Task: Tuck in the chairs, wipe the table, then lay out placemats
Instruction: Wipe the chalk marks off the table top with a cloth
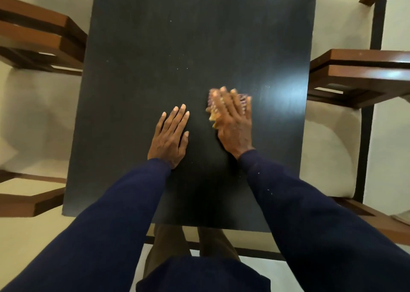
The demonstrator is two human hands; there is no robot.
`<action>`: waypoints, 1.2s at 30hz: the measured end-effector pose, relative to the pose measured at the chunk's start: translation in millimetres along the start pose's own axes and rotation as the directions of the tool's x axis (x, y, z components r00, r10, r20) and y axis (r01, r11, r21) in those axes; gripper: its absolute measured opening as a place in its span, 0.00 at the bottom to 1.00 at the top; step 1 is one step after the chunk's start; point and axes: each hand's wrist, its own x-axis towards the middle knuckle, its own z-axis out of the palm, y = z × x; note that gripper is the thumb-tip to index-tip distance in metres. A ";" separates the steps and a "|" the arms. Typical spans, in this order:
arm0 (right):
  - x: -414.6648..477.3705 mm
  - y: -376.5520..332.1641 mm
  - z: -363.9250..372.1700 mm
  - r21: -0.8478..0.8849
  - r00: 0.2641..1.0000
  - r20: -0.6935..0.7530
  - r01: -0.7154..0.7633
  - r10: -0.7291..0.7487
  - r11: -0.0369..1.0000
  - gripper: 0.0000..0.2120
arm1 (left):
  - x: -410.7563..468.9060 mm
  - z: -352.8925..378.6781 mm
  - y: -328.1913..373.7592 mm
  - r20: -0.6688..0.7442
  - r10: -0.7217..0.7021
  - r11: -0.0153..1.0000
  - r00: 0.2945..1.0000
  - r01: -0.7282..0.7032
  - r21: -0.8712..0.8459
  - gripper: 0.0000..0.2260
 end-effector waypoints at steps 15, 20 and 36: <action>29.3 51.2 -8.3 -0.031 0.950 -0.036 -0.310 0.309 0.950 0.31 | -0.8 1.8 -1.2 -0.032 -0.109 0.994 0.994 0.110 0.010 0.26; 18.6 7.8 -5.1 -0.013 0.967 0.081 0.243 -0.241 0.970 0.40 | 5.8 -3.3 -13.7 -0.065 -0.211 0.976 0.975 0.214 0.047 0.26; 134.9 -31.8 14.3 -0.039 0.999 0.009 0.044 -0.044 0.998 0.34 | 46.0 -19.9 -70.5 -0.049 -0.272 0.959 0.961 0.275 0.066 0.28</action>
